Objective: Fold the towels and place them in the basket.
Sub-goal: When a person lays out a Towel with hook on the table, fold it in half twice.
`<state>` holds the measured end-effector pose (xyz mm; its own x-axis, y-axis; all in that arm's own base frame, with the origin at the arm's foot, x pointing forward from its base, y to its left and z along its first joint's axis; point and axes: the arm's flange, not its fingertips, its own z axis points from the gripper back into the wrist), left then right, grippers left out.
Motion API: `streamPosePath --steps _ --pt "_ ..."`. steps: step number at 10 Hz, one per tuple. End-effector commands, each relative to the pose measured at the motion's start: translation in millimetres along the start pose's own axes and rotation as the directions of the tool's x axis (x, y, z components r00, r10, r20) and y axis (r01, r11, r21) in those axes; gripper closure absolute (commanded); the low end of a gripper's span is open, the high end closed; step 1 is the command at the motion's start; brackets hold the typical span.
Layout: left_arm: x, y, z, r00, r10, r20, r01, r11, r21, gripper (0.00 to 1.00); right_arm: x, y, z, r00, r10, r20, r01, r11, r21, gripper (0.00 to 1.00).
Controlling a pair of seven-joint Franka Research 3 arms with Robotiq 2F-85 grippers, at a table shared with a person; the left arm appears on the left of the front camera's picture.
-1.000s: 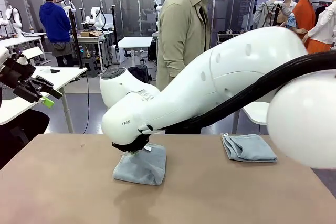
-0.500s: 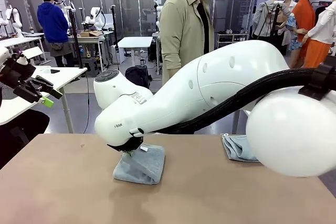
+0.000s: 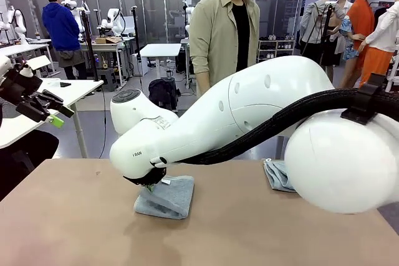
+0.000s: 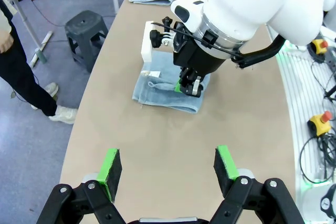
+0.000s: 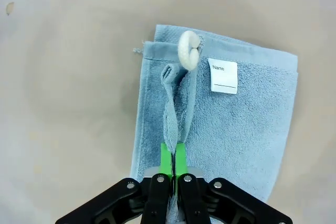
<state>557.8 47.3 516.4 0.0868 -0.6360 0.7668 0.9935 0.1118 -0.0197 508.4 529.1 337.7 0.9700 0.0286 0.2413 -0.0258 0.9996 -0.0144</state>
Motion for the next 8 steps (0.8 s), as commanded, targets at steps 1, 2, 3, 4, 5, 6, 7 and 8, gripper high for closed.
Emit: streamPosePath --steps 1,2,3,4,5,6,7,8 --pt "2 -2 2 1.0 0.001 -0.015 -0.001 1.0 0.005 0.1 -2 0 -2 0.999 -0.054 0.006 0.054 0.998 0.04 1.0" --pt "2 -2 2 1.0 0.001 -0.015 -0.001 1.0 0.005 0.1 -2 -1 -2 0.997 -0.075 0.0 0.075 0.996 0.056 0.95" --pt "2 -2 2 1.0 0.001 -0.015 -0.001 1.0 0.005 0.1 -1 -2 -3 0.997 -0.078 0.003 0.078 0.995 0.058 0.78" --pt "2 -2 2 1.0 0.001 -0.015 -0.001 1.0 0.005 0.1 -2 -3 -3 0.997 -0.078 0.015 0.077 0.995 0.062 0.76" --pt "2 -2 2 1.0 0.001 -0.015 -0.001 1.0 0.005 0.1 -2 -4 -2 0.997 -0.079 0.021 0.077 0.995 0.066 0.58" --pt "2 -2 2 1.0 0.001 -0.015 -0.001 1.0 0.005 0.1 -2 -5 -1 0.997 -0.079 0.024 0.077 0.995 0.07 0.56" --pt "2 -2 2 1.0 0.001 -0.015 -0.001 1.0 0.005 0.1 -3 -8 2 0.996 -0.084 0.025 0.082 0.994 0.074 0.39" --pt "2 -2 2 1.0 0.001 -0.015 -0.001 1.0 0.005 0.1 -4 -11 6 0.996 -0.089 0.027 0.087 0.993 0.083 0.37"
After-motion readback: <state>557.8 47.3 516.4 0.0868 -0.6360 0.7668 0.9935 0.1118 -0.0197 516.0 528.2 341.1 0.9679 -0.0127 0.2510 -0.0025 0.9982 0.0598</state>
